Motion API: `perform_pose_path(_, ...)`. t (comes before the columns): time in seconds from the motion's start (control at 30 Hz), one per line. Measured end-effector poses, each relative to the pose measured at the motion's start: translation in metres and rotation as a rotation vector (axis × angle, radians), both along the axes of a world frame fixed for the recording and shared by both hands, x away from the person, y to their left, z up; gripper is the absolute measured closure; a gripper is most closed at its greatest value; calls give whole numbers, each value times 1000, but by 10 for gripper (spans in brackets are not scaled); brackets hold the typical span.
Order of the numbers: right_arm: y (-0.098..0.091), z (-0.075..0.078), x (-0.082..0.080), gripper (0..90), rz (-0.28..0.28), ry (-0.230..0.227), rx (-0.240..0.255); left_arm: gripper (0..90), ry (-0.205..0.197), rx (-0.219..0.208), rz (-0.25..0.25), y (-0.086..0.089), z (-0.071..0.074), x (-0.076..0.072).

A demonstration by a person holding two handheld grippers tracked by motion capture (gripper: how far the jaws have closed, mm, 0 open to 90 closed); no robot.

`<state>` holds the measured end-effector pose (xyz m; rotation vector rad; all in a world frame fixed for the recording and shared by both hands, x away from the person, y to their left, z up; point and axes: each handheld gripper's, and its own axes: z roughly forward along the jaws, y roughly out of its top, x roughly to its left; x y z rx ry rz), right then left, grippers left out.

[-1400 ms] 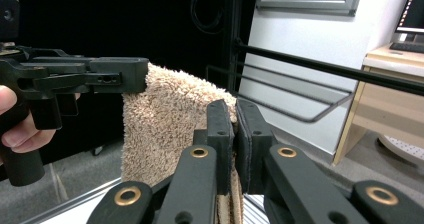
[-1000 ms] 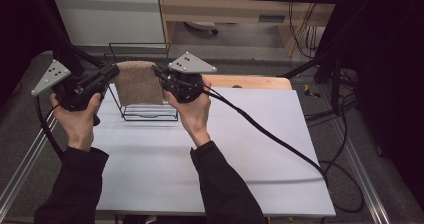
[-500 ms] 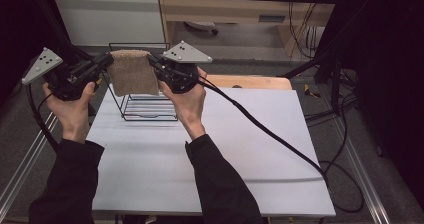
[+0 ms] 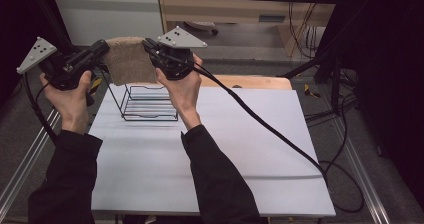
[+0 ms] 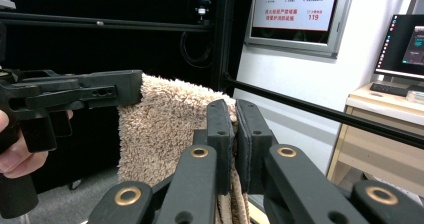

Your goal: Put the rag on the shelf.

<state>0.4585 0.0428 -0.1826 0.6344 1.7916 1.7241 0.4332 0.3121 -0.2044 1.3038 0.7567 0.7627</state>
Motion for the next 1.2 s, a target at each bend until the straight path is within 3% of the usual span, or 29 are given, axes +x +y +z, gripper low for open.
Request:
perform_pose_path(0.53,12,20,11,859,10,-25,11,854,-19,-9,32,9,22,17)
perform_pose_path(0.87,9,22,25,859,-1,-20,30,854,-21,3,36,4,30,31)
perform_pose_path(0.93,8,23,28,859,-7,-26,24,854,-17,-16,22,4,30,35)
perform_pose_path(1.2,9,23,40,859,-23,-19,-4,854,-6,10,46,2,29,49)
